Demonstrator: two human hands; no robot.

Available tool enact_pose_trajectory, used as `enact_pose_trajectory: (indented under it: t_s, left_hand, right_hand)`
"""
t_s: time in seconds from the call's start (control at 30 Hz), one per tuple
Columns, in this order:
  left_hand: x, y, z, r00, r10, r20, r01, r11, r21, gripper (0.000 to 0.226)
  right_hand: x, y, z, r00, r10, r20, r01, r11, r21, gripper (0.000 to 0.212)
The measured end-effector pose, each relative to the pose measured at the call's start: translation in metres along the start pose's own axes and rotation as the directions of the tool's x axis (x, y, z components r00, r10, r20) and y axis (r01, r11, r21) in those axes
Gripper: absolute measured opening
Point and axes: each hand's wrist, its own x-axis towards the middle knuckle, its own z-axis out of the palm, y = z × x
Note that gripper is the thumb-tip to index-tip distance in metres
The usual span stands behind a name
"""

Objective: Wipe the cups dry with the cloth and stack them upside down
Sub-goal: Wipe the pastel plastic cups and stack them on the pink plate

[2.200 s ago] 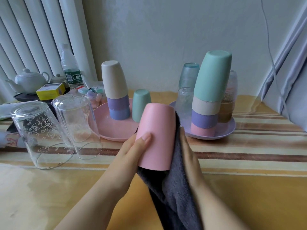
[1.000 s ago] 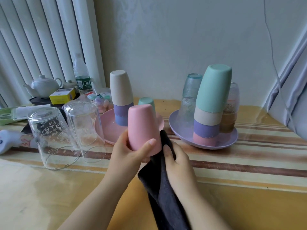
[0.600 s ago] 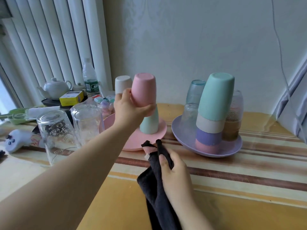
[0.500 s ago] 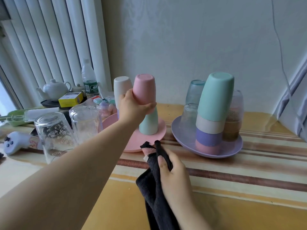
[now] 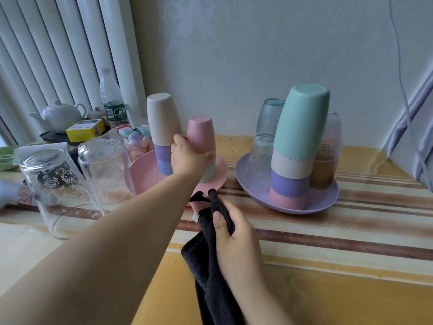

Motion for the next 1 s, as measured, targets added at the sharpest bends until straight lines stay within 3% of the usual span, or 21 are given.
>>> enact_pose_trajectory:
  t_s: [0.13, 0.23, 0.33, 0.47, 0.57, 0.73, 0.83, 1.0]
  left_hand:
    - [-0.007, 0.001, 0.000, 0.992, -0.002, -0.130, 0.011, 0.997, 0.073, 0.072]
    - [-0.007, 0.002, -0.006, 0.949, 0.039, -0.313, -0.042, 0.999, -0.005, 0.065]
    - [0.007, 0.004, -0.019, 0.909, -0.038, -0.416, 0.003, 0.996, -0.085, 0.074]
    - [0.032, 0.001, -0.027, 0.923, -0.174, -0.343, 0.116, 0.976, -0.183, 0.107]
    - [0.047, -0.011, -0.027, 0.934, -0.192, -0.301, 0.126, 0.966, -0.226, 0.113]
    - [0.059, -0.028, -0.024, 0.960, -0.164, -0.228, 0.109, 0.966, -0.235, 0.108]
    - [0.060, -0.035, -0.020, 0.966, -0.143, -0.216, 0.091, 0.968, -0.233, 0.082]
    - [0.057, -0.034, -0.023, 0.959, -0.075, -0.272, 0.059, 0.996, -0.068, 0.067]
  right_hand:
    - [0.001, 0.000, 0.000, 1.000, 0.004, -0.002, -0.004, 1.000, -0.003, 0.033]
    - [0.000, 0.000, 0.001, 1.000, 0.004, 0.001, -0.004, 1.000, -0.003, 0.032]
    - [0.001, 0.001, 0.001, 1.000, -0.007, -0.004, 0.007, 1.000, 0.001, 0.031]
    - [0.003, 0.004, 0.002, 1.000, -0.011, -0.009, 0.011, 1.000, 0.004, 0.028]
    - [0.004, 0.005, 0.001, 1.000, -0.016, -0.011, 0.016, 1.000, 0.005, 0.029]
    - [0.004, 0.006, 0.002, 1.000, -0.019, -0.020, 0.019, 1.000, -0.009, 0.029]
    - [0.003, 0.004, 0.002, 1.000, -0.012, -0.022, 0.012, 1.000, -0.007, 0.029]
    - [0.003, 0.006, 0.003, 1.000, -0.016, -0.015, 0.016, 1.000, -0.011, 0.030]
